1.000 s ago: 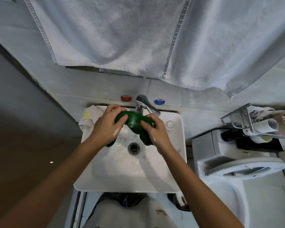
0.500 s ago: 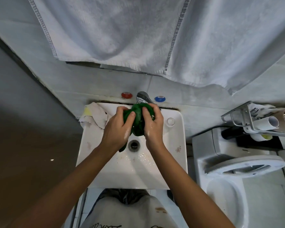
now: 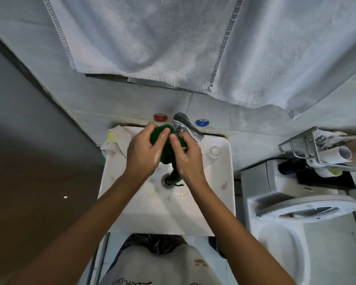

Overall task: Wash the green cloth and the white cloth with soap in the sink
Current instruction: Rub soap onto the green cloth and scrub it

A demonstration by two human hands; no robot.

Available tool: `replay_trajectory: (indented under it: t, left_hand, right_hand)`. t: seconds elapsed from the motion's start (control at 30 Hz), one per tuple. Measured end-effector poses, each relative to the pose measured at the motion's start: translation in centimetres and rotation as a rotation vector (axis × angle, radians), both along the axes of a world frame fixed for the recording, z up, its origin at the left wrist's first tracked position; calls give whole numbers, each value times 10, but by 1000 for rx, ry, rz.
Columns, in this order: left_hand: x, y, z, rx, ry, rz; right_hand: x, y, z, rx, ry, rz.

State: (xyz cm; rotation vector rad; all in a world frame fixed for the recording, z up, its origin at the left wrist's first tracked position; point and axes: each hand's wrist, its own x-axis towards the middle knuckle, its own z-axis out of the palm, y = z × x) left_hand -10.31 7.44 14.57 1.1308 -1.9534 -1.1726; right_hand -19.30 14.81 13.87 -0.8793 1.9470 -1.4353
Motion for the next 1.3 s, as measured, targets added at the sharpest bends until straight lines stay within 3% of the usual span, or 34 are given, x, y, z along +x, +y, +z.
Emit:
replay_trajectory:
  t: [0.1, 0.13, 0.27, 0.4, 0.6, 0.73, 0.8, 0.9, 1.0, 1.13, 1.3]
  left_hand:
    - [-10, 21, 3, -171, -6, -22]
    - [-14, 21, 3, -179, 7, 9]
    - [-21, -5, 2, -40, 48, 195]
    - [-22, 25, 5, -31, 66, 75]
    - [-21, 6, 7, 159, 151, 161]
    - [-25, 25, 6, 160, 155, 106]
    - [-28, 1, 2, 209, 131, 197]
    - [-25, 6, -1, 151, 108, 194]
    - [-27, 29, 3, 68, 91, 113]
    - [-31, 2, -5, 105, 55, 230]
    - [-31, 28, -8, 52, 36, 153]
  right_hand:
    - [0, -23, 10, -89, -370, -247]
    - [3, -27, 11, -107, -396, -285]
    - [18, -20, 7, -123, -297, -211]
    - [-2, -31, 6, -136, -372, -339]
    - [12, -23, 4, -82, -315, -213]
    - [-7, -31, 10, -94, -417, -327]
    - [7, -25, 8, -72, -322, -246]
    - [6, -21, 4, -6, -299, -173]
    - [-6, -33, 4, -28, -381, -327]
    - [11, -22, -3, 41, -314, -236]
    - [0, -26, -5, 61, -371, -308]
